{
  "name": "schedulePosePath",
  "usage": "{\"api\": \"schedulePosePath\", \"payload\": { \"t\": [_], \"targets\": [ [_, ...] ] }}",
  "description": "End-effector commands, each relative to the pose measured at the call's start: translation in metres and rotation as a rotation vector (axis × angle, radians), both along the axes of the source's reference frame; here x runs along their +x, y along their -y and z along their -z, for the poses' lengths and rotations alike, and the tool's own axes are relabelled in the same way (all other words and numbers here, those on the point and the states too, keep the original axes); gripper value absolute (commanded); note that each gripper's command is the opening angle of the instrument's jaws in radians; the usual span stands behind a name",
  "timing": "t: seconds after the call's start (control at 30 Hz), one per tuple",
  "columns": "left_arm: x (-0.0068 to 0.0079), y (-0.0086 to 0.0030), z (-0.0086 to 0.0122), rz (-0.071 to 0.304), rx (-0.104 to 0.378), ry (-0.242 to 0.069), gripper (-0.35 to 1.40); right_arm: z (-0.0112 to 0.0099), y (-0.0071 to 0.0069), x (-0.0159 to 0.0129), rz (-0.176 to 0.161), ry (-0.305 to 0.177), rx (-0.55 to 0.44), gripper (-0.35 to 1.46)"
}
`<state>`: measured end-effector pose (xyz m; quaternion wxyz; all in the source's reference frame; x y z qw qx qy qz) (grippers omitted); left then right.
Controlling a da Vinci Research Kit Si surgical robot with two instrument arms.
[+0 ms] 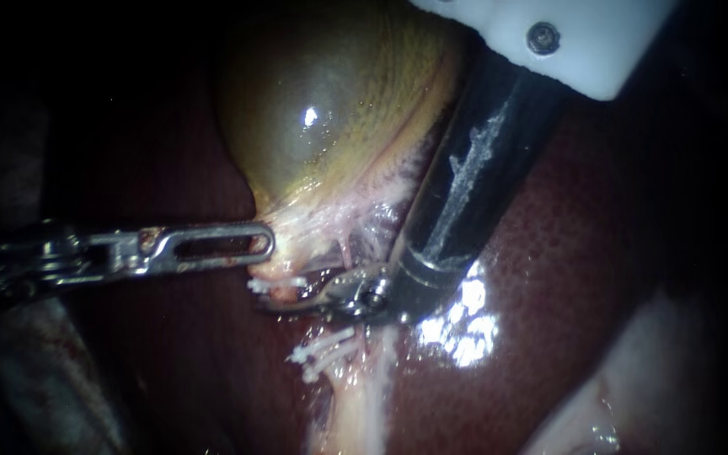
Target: Go back from the cut left tube
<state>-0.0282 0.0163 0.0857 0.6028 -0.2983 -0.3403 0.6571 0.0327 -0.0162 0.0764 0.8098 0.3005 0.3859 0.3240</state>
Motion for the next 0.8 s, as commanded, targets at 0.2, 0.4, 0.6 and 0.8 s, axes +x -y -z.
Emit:
{"api": "schedulePosePath", "payload": {
  "t": [0.2,0.4,0.6,0.8],
  "targets": [
    [0.0000,0.0000,0.0000,0.000,0.000,0.000,-0.35,-0.0003,0.0007,-0.0003,0.004,-0.003,-0.009,0.81],
    [0.0000,0.0000,0.0000,0.000,0.000,0.000,-0.35,-0.0004,0.0012,-0.0004,0.010,-0.006,-0.021,1.01],
    [0.0001,0.0000,0.0000,0.000,0.000,0.000,-0.35,0.0004,0.0016,-0.0012,0.022,-0.018,-0.042,0.98],
    [0.0001,0.0000,0.0000,0.000,0.000,0.000,-0.35,0.0017,0.0015,-0.0036,-0.009,-0.021,-0.095,1.08]
  ]
}}
